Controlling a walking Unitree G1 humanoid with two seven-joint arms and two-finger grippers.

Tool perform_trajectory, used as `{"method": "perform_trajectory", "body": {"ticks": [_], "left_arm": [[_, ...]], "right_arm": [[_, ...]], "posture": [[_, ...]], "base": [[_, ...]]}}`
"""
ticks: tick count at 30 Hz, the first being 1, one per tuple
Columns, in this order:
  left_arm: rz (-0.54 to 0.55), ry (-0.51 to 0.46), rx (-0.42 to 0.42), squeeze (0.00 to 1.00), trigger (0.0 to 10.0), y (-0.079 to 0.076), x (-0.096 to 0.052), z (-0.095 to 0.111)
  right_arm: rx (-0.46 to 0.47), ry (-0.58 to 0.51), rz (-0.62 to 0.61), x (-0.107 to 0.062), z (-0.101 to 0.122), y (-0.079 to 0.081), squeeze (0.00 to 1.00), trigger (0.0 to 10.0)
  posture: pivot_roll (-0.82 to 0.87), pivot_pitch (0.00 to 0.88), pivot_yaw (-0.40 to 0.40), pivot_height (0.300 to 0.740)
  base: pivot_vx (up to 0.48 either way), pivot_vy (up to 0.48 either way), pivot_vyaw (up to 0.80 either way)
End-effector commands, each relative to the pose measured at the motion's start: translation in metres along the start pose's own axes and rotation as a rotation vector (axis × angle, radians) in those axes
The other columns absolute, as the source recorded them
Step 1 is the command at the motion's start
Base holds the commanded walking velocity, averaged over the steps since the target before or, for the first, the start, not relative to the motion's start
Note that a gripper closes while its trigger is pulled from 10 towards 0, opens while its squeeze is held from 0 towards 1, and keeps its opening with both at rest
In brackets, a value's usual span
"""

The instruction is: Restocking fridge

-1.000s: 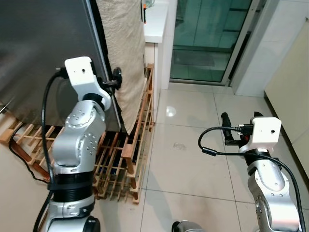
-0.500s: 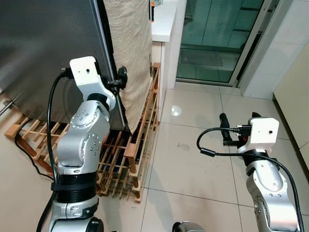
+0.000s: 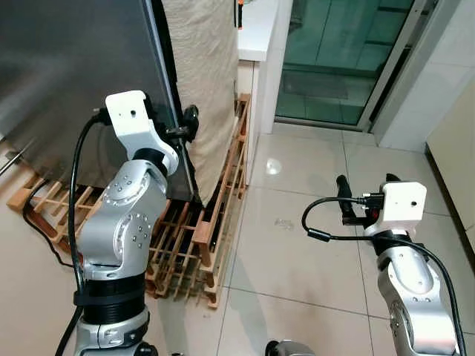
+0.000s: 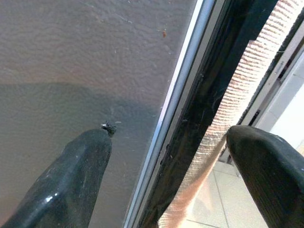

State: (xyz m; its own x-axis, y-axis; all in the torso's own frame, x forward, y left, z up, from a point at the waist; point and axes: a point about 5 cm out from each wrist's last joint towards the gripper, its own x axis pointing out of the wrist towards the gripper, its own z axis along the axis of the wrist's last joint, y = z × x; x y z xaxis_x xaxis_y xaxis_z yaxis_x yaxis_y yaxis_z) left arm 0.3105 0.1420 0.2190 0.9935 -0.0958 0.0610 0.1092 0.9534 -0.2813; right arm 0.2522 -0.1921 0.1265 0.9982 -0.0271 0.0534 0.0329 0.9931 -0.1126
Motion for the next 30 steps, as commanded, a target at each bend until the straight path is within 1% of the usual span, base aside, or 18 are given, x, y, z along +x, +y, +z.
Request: {"method": "perform_trajectory", "body": {"ticks": [1,3,8,10,11,12,14,18,19,23,24,27,30], "left_arm": [[-0.039,-0.003,-0.012,0.00,10.0,-0.004,-0.003,0.002],[-0.067,-0.004,-0.017,0.00,10.0,-0.008,-0.004,0.004],[-0.092,0.018,-0.002,0.00,10.0,-0.009,-0.006,0.001],[-0.111,0.047,-0.011,0.00,10.0,-0.009,-0.008,-0.004],[-0.111,0.047,-0.011,0.00,10.0,-0.009,-0.008,-0.004],[-0.142,0.058,-0.022,0.00,10.0,-0.014,-0.009,-0.006],[-0.145,0.058,-0.023,0.00,10.0,-0.014,-0.009,-0.006],[-0.153,0.063,-0.035,0.00,10.0,-0.016,-0.007,-0.007],[-0.143,0.055,-0.032,0.00,10.0,-0.016,-0.003,-0.008],[-0.137,0.052,-0.039,0.00,10.0,-0.016,0.000,-0.008],[-0.142,0.042,-0.047,0.00,10.0,-0.018,0.002,-0.006],[-0.151,0.040,-0.066,0.00,10.0,-0.022,0.004,-0.005],[-0.149,0.041,-0.076,0.00,10.0,-0.022,0.007,-0.006]], "right_arm": [[-0.006,-0.010,0.007,0.002,0.001,0.000,0.00,10.0],[-0.006,-0.010,0.006,0.002,0.001,0.000,0.00,10.0],[-0.007,-0.010,0.005,0.002,0.000,-0.001,0.00,10.0],[-0.008,-0.008,0.005,0.002,0.000,-0.001,0.00,10.0],[-0.008,-0.008,0.005,0.002,0.000,-0.001,0.00,10.0],[-0.009,-0.008,0.006,0.003,-0.001,-0.001,0.00,10.0],[-0.009,-0.008,0.006,0.003,-0.001,-0.001,0.00,10.0],[-0.009,-0.009,0.008,0.004,-0.001,-0.001,0.00,10.0],[-0.009,-0.010,0.008,0.004,-0.001,0.000,0.00,10.0],[-0.009,-0.012,0.008,0.005,-0.001,0.000,0.00,10.0],[-0.010,-0.015,0.008,0.006,0.000,0.000,0.00,10.0],[-0.013,-0.019,0.004,0.006,0.001,-0.001,0.00,10.0],[-0.014,-0.019,0.003,0.006,0.001,-0.001,0.00,10.0]], "posture": [[-0.18,0.045,0.033,0.740],[-0.18,0.046,0.033,0.740],[-0.18,0.047,0.033,0.740],[-0.18,0.048,0.033,0.740],[-0.18,0.048,0.033,0.740],[-0.18,0.048,0.031,0.740],[-0.18,0.047,0.031,0.740],[-0.18,0.046,0.030,0.740],[-0.18,0.044,0.029,0.740],[-0.18,0.043,0.029,0.740],[-0.18,0.043,0.029,0.740],[-0.18,0.043,0.029,0.740],[-0.18,0.043,0.029,0.740]], "base": [[0.000,0.000,0.00],[0.000,0.000,0.00],[0.000,0.000,0.00],[0.000,0.000,0.00],[0.000,0.000,0.00],[0.000,0.000,0.00],[0.000,0.000,0.00],[0.000,0.000,0.00],[0.000,0.000,0.00],[0.000,0.000,0.00],[0.000,0.000,0.00],[0.000,0.000,0.00],[0.000,0.000,0.00]]}}
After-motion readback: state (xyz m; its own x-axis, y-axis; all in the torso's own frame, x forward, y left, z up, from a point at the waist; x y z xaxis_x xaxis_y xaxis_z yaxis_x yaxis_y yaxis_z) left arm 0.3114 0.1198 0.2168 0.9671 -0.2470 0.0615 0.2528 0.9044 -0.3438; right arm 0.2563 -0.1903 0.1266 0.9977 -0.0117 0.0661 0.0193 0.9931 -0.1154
